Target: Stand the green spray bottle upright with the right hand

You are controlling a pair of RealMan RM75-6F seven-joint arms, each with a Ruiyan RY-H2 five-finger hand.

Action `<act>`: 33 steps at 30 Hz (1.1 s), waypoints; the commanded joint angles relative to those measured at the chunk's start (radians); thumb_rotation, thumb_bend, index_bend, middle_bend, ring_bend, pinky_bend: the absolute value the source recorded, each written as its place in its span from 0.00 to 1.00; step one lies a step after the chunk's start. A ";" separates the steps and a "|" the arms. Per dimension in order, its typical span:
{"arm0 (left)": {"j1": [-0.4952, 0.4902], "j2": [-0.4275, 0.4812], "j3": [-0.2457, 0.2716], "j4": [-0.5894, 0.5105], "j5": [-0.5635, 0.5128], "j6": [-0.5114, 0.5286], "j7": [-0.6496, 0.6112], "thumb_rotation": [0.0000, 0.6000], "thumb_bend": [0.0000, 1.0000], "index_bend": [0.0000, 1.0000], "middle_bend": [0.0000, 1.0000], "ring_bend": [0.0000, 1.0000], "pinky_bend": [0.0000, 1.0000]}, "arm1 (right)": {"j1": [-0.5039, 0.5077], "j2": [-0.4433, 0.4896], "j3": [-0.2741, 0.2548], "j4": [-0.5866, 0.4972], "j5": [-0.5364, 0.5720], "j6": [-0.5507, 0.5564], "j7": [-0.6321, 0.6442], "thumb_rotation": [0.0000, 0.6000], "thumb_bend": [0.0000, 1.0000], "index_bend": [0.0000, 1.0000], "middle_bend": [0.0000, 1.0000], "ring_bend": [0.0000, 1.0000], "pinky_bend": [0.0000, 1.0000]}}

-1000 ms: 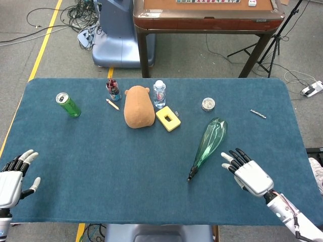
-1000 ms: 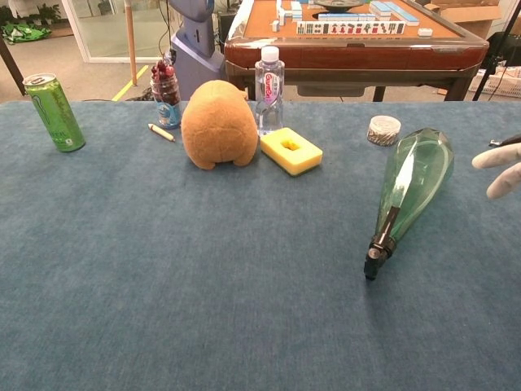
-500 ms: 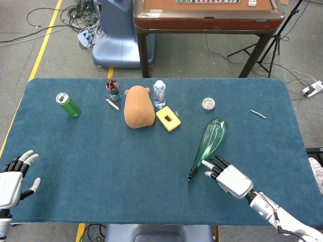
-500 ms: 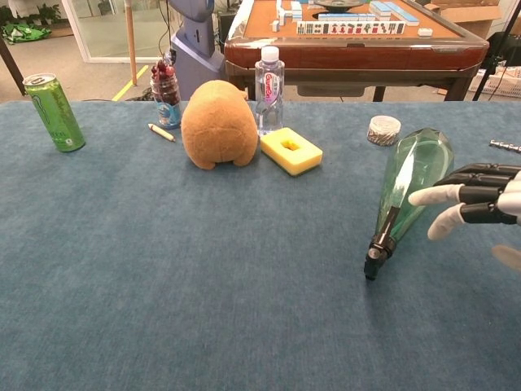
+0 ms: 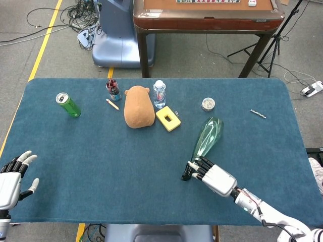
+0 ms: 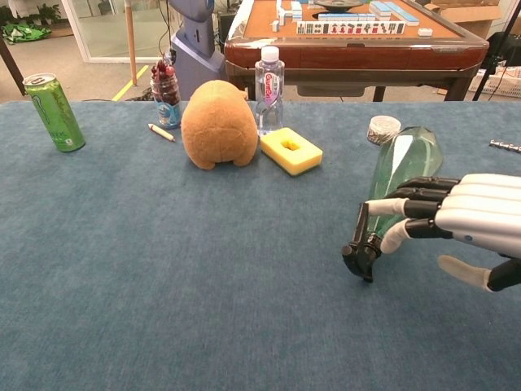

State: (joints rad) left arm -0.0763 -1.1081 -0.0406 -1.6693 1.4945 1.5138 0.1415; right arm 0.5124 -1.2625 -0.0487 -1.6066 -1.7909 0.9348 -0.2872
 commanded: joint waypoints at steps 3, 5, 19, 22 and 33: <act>0.001 0.000 0.002 0.002 -0.001 -0.001 0.000 1.00 0.36 0.20 0.14 0.16 0.22 | 0.032 -0.042 0.034 0.018 0.040 -0.017 -0.012 1.00 0.62 0.27 0.04 0.00 0.02; 0.002 0.001 0.001 0.002 0.000 0.000 -0.003 1.00 0.36 0.20 0.14 0.16 0.22 | 0.044 -0.050 0.043 0.018 0.050 -0.023 -0.014 1.00 0.62 0.27 0.04 0.00 0.02; 0.004 -0.001 0.004 0.001 0.004 0.000 -0.003 1.00 0.36 0.20 0.14 0.16 0.22 | 0.104 0.005 0.088 -0.009 0.109 -0.042 -0.085 1.00 0.12 0.25 0.08 0.00 0.02; 0.003 -0.001 0.004 -0.005 0.009 0.000 0.001 1.00 0.36 0.20 0.14 0.16 0.22 | 0.121 -0.020 0.090 0.019 0.120 -0.060 -0.105 1.00 0.07 0.23 0.08 0.00 0.02; 0.014 0.002 0.006 -0.012 0.006 0.011 0.008 1.00 0.36 0.22 0.14 0.16 0.22 | 0.198 -0.122 0.094 0.175 0.100 -0.090 -0.143 1.00 0.11 0.23 0.08 0.00 0.02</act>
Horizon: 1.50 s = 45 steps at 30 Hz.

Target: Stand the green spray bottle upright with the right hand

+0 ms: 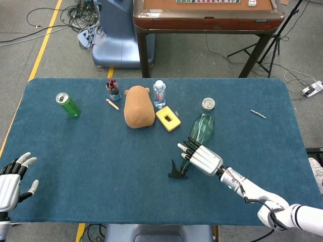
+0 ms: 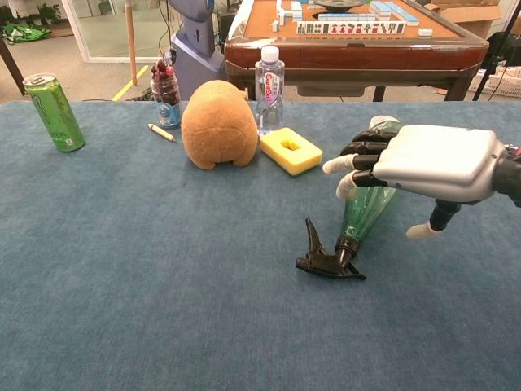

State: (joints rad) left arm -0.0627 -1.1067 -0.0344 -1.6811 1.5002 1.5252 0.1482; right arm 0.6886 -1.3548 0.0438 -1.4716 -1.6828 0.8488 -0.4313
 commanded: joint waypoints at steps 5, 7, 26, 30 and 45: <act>0.002 0.000 -0.002 0.002 -0.005 0.000 -0.001 1.00 0.36 0.22 0.14 0.16 0.22 | 0.050 -0.074 -0.003 0.106 -0.015 -0.010 0.017 1.00 0.12 0.23 0.08 0.00 0.02; 0.002 0.000 -0.002 0.003 -0.008 -0.001 -0.001 1.00 0.36 0.22 0.14 0.16 0.22 | 0.061 -0.092 -0.005 0.132 -0.015 -0.015 0.022 1.00 0.12 0.23 0.08 0.00 0.02; 0.002 -0.008 -0.007 0.021 -0.017 -0.006 -0.010 1.00 0.36 0.22 0.14 0.16 0.22 | 0.131 -0.217 -0.036 0.321 -0.010 -0.037 0.054 1.00 0.18 0.23 0.11 0.00 0.02; 0.003 -0.009 -0.007 0.025 -0.015 -0.003 -0.011 1.00 0.36 0.22 0.14 0.16 0.22 | 0.139 -0.235 -0.041 0.349 -0.014 -0.021 0.078 1.00 0.27 0.34 0.15 0.00 0.02; -0.001 -0.011 -0.008 0.025 -0.016 -0.011 -0.009 1.00 0.36 0.22 0.14 0.16 0.22 | 0.105 -0.175 -0.015 0.285 -0.014 0.181 0.270 1.00 0.40 0.72 0.37 0.14 0.15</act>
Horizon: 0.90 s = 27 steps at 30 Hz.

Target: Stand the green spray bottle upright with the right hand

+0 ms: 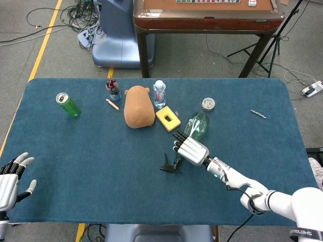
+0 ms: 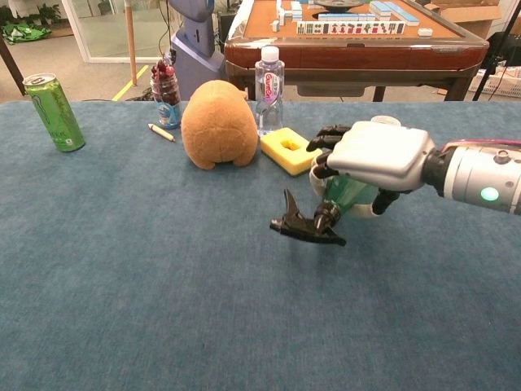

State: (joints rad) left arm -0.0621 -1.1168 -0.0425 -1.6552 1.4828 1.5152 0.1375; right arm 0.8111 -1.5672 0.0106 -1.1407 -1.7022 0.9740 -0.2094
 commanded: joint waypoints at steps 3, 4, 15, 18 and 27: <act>-0.005 -0.002 0.000 -0.002 0.003 -0.006 0.004 1.00 0.36 0.22 0.14 0.16 0.22 | -0.035 0.073 0.042 -0.099 0.028 0.103 0.091 1.00 0.41 0.75 0.38 0.16 0.17; -0.006 -0.002 0.000 -0.002 0.003 -0.007 0.005 1.00 0.36 0.22 0.14 0.16 0.22 | -0.041 0.083 0.049 -0.117 0.037 0.116 0.105 1.00 0.41 0.75 0.39 0.17 0.17; -0.005 0.000 0.002 -0.001 0.005 -0.007 0.001 1.00 0.36 0.22 0.14 0.16 0.22 | -0.115 0.214 0.130 -0.358 0.224 0.138 0.423 1.00 0.43 0.78 0.41 0.19 0.20; -0.004 0.001 0.002 -0.001 0.005 -0.006 -0.001 1.00 0.36 0.22 0.14 0.16 0.22 | -0.124 0.262 0.144 -0.425 0.279 0.091 0.543 1.00 0.43 0.78 0.41 0.19 0.20; -0.005 0.001 0.003 0.000 0.008 -0.007 -0.004 1.00 0.36 0.22 0.14 0.16 0.22 | -0.132 0.363 0.178 -0.540 0.393 -0.038 0.761 1.00 0.43 0.78 0.41 0.19 0.20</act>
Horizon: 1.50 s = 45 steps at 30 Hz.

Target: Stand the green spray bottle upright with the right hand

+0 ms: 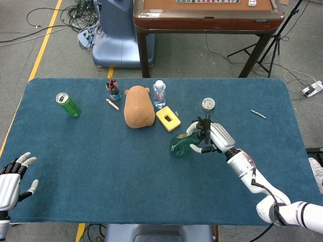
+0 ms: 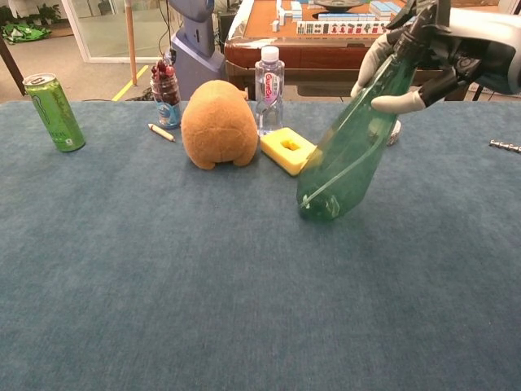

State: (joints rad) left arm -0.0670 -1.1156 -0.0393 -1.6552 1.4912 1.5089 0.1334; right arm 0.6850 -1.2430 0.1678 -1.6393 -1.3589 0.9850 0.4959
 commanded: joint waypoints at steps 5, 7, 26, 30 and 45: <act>0.001 0.000 0.000 0.001 -0.001 0.000 -0.002 1.00 0.36 0.22 0.14 0.16 0.22 | 0.003 0.080 0.051 -0.074 0.109 -0.128 0.141 1.00 0.43 0.77 0.41 0.19 0.20; 0.001 0.001 0.000 0.001 -0.002 0.000 -0.002 1.00 0.36 0.22 0.14 0.16 0.22 | 0.010 0.090 0.057 -0.076 0.120 -0.152 0.140 1.00 0.43 0.77 0.40 0.19 0.20; 0.004 -0.006 0.000 0.009 -0.006 0.003 -0.009 1.00 0.36 0.22 0.14 0.16 0.22 | 0.136 0.126 0.067 -0.106 0.208 -0.312 -0.133 1.00 0.43 0.77 0.38 0.19 0.20; 0.007 -0.008 0.000 0.013 -0.008 0.006 -0.012 1.00 0.36 0.22 0.14 0.16 0.22 | 0.139 0.118 0.061 -0.114 0.196 -0.304 -0.169 1.00 0.43 0.69 0.36 0.18 0.19; 0.004 -0.005 0.000 0.009 -0.004 0.001 -0.006 1.00 0.36 0.22 0.14 0.16 0.21 | 0.110 0.130 0.056 -0.119 0.117 -0.283 -0.126 1.00 0.12 0.38 0.23 0.08 0.08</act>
State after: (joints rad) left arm -0.0631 -1.1205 -0.0393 -1.6457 1.4869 1.5103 0.1271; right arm 0.7961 -1.1138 0.2241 -1.7580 -1.2416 0.7009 0.3695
